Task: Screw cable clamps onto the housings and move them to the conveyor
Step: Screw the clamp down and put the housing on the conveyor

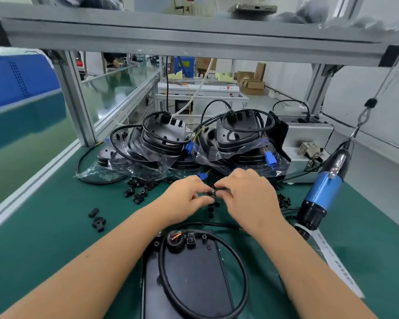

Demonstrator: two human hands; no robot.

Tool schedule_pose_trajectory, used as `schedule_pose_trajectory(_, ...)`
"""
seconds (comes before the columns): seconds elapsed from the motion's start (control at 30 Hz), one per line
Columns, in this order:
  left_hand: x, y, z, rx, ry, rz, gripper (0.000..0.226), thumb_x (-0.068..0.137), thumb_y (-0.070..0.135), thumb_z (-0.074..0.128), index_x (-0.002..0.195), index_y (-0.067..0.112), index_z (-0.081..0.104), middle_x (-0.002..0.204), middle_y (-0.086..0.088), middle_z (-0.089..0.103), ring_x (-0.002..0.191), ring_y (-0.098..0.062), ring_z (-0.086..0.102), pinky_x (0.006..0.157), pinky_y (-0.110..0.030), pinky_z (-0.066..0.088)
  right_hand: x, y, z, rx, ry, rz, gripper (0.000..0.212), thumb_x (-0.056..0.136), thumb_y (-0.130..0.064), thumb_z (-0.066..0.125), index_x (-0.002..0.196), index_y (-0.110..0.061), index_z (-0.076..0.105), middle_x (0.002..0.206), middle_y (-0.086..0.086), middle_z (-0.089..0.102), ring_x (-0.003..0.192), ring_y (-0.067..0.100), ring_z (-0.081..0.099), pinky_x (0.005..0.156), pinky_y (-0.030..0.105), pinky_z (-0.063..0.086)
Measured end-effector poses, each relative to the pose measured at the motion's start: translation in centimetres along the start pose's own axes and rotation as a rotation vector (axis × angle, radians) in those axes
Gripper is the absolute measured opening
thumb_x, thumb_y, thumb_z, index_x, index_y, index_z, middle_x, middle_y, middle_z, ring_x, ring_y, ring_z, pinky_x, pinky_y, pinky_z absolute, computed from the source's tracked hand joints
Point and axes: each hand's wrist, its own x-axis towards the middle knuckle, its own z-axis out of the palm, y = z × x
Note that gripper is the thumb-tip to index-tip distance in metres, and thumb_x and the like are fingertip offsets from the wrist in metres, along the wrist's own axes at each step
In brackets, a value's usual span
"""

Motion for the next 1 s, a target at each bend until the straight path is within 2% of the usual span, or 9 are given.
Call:
schedule_pose_trajectory(0.07, 0.05, 0.15, -0.11, -0.026, 0.025, 0.010, 0.022, 0.094, 0.022, 0.061, 0.112, 0.016, 0.070, 0.098, -0.001, 0.056, 0.076, -0.007, 0.050, 0.075, -0.011, 0.037, 0.15, 0.04, 0.08, 0.045, 0.019, 0.020, 0.020, 0.093, -0.041, 0.054, 0.108, -0.036, 0.068, 0.106, -0.008, 0.060, 0.099, 0.018, 0.051, 0.077, 0.030, 0.041)
schedule_pose_trajectory(0.17, 0.25, 0.14, -0.12, -0.003, 0.021, 0.020, 0.019, 0.096, 0.020, 0.057, 0.093, 0.007, 0.070, 0.095, -0.008, 0.058, 0.086, -0.018, 0.054, 0.083, -0.024, 0.041, 0.07, 0.07, 0.27, 0.096, 0.033, 0.034, 0.017, 0.093, -0.038, 0.056, 0.103, -0.033, 0.068, 0.101, -0.008, 0.061, 0.098, 0.017, 0.052, 0.073, 0.029, 0.044)
schedule_pose_trajectory(0.23, 0.32, 0.18, -0.07, 0.008, 0.006, 0.025, 0.023, 0.097, 0.020, 0.055, 0.087, 0.003, 0.067, 0.094, -0.009, 0.058, 0.090, -0.021, 0.054, 0.086, -0.028, 0.041, -0.04, 0.09, 0.36, 0.134, 0.023, 0.046, 0.015, 0.093, -0.034, 0.057, 0.102, -0.031, 0.068, 0.100, -0.008, 0.060, 0.098, 0.016, 0.052, 0.072, 0.031, 0.047)
schedule_pose_trajectory(0.43, 0.44, 0.28, -0.12, 0.061, -0.002, 0.081, 0.023, 0.098, 0.018, 0.052, 0.109, 0.006, 0.069, 0.095, -0.013, 0.059, 0.091, -0.021, 0.054, 0.086, -0.028, 0.041, 0.27, 0.18, 0.25, 0.236, -0.039, 0.094, 0.001, 0.088, -0.030, 0.064, 0.088, -0.029, 0.064, 0.086, -0.014, 0.050, 0.090, 0.010, 0.051, 0.069, 0.027, 0.040)
schedule_pose_trajectory(0.63, 0.56, 0.48, -0.08, 0.068, -0.040, 0.036, 0.030, 0.100, 0.020, 0.049, 0.095, -0.006, 0.064, 0.096, -0.018, 0.057, 0.088, -0.028, 0.056, 0.085, -0.034, 0.043, 0.10, -0.02, 0.32, 0.280, 0.026, 0.142, 0.007, 0.084, -0.024, 0.066, 0.079, -0.027, 0.062, 0.082, -0.010, 0.055, 0.076, 0.010, 0.054, 0.067, 0.030, 0.044)
schedule_pose_trajectory(0.8, 0.74, 0.81, -0.22, 0.057, -0.076, -0.014, 0.033, 0.101, 0.023, 0.046, 0.087, -0.003, 0.060, 0.095, -0.018, 0.057, 0.089, -0.029, 0.058, 0.087, -0.038, 0.043, -0.18, 0.21, 0.57, 0.342, 0.027, 0.159, 0.010, 0.083, -0.021, 0.065, 0.077, -0.028, 0.060, 0.081, -0.011, 0.055, 0.072, 0.008, 0.056, 0.071, 0.027, 0.046)
schedule_pose_trajectory(0.93, 0.90, 0.97, -0.26, 0.092, -0.097, -0.025, 0.030, 0.101, 0.025, 0.047, 0.083, 0.005, 0.059, 0.092, -0.014, 0.056, 0.090, -0.027, 0.053, 0.086, -0.035, 0.041, -0.44, 0.56, 0.40, 0.421, -0.024, 0.179, 0.012, 0.082, -0.024, 0.066, 0.075, -0.031, 0.059, 0.080, -0.013, 0.061, 0.073, 0.003, 0.057, 0.073, 0.025, 0.047)
schedule_pose_trajectory(1.0, 0.83, 1.00, -0.14, 0.103, -0.099, -0.047, 0.032, 0.100, 0.027, 0.047, 0.084, 0.001, 0.058, 0.088, -0.011, 0.051, 0.089, -0.027, 0.051, 0.085, -0.034, 0.039, -0.67, 0.59, 0.13, 0.455, -0.061, 0.199, 0.012, 0.083, -0.025, 0.066, 0.074, -0.031, 0.061, 0.075, -0.014, 0.063, 0.071, 0.001, 0.058, 0.072, 0.023, 0.048)
